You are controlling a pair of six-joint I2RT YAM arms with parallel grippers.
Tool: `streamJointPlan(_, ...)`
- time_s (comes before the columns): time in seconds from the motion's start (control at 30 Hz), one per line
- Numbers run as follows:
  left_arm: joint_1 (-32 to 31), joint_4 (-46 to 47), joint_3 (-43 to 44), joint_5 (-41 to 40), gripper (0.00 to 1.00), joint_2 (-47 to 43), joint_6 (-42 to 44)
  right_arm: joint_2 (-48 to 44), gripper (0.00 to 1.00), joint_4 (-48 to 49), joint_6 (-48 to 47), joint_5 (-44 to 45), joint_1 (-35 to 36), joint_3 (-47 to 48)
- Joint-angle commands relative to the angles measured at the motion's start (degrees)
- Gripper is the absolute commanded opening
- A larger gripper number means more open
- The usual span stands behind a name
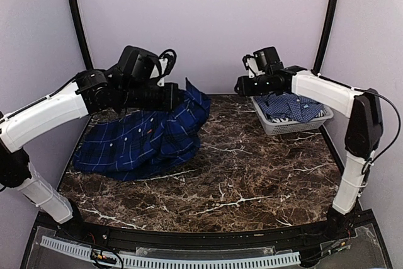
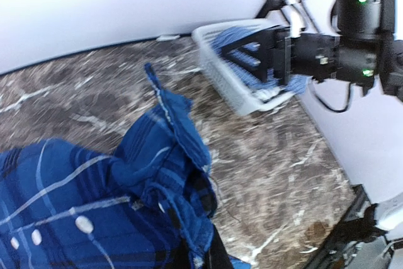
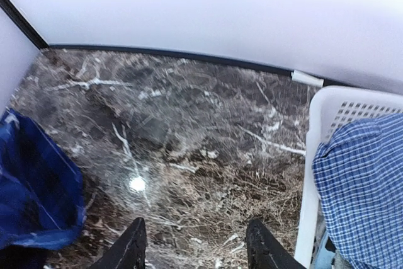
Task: Fold and stack the long sleeve shirts
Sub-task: Move the bin to the corner of the board, then place the crumpled shirt at the center of the board.
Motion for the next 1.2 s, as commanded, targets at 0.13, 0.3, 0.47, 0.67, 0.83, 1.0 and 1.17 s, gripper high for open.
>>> streamJointPlan(0.13, -11.2, -2.3, 25.8, 5.3, 0.0, 6.0, 4.6, -18.9, 0.55, 6.9, 3.1, 2.3, 1.0, -8.7)
streamJointPlan(0.3, -6.7, -1.6, 19.1, 3.9, 0.0, 0.4, 4.5, -24.8, 0.58, 10.0, 3.6, 2.5, 1.9, -14.3)
streamJointPlan(0.47, 9.9, 6.9, 2.4, 15.3, 0.0, -0.4, 7.7, -25.7, 0.61, 12.9, 3.3, 0.9, 3.4, -20.0)
streamJointPlan(0.67, 17.4, 15.4, -1.5, 24.8, 0.4, 14.4, 12.1, -26.1, 0.71, 20.4, 1.7, -0.2, 7.3, -30.8)
streamJointPlan(0.83, 17.7, 10.7, -0.2, 14.9, 0.77, 13.8, 9.0, -25.2, 0.78, 21.2, -0.7, -1.1, 9.8, -33.2)
streamJointPlan(1.0, 17.7, 5.7, -9.2, 5.2, 0.81, 4.3, 2.0, -20.6, 0.8, 20.3, -3.4, -1.1, 12.3, -31.0)
streamJointPlan(1.17, 17.5, 6.3, -23.0, 6.8, 0.8, -4.9, -6.9, -12.4, 0.81, 17.1, -5.4, -1.4, 14.2, -24.3)
